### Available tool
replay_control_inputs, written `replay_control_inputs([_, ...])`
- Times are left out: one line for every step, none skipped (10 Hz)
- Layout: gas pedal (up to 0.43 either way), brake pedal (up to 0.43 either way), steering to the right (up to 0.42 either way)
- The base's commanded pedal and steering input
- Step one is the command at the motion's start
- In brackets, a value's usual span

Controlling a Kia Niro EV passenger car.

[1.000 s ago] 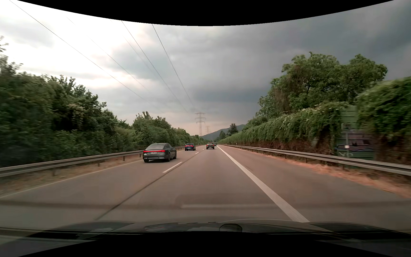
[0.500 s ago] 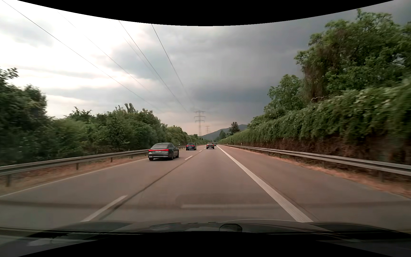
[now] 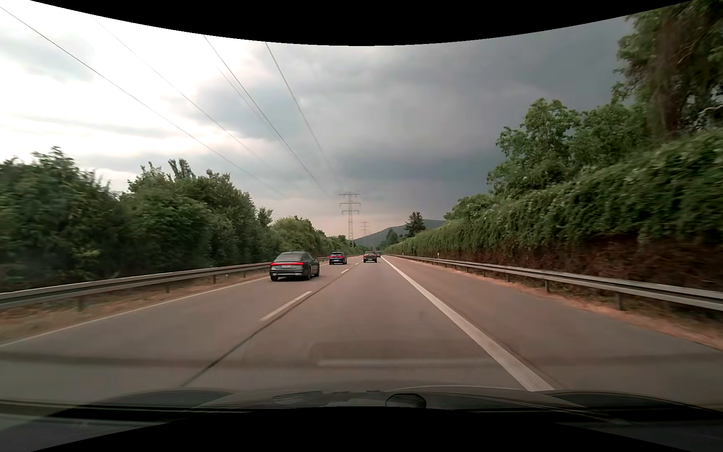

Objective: Follow the waypoints while adhering to traffic rules and regulations

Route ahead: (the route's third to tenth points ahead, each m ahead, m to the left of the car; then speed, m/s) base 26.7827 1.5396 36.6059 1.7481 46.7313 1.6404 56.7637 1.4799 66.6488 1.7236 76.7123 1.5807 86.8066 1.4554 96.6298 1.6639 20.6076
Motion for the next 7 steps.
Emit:
replay_control_inputs([0.087, 0.000, -0.002])
replay_control_inputs([0.087, 0.000, -0.001])
replay_control_inputs([0.087, 0.000, -0.001])
replay_control_inputs([0.087, 0.000, -0.001])
replay_control_inputs([0.087, 0.000, -0.001])
replay_control_inputs([0.087, 0.000, -0.002])
replay_control_inputs([0.087, 0.000, -0.001])
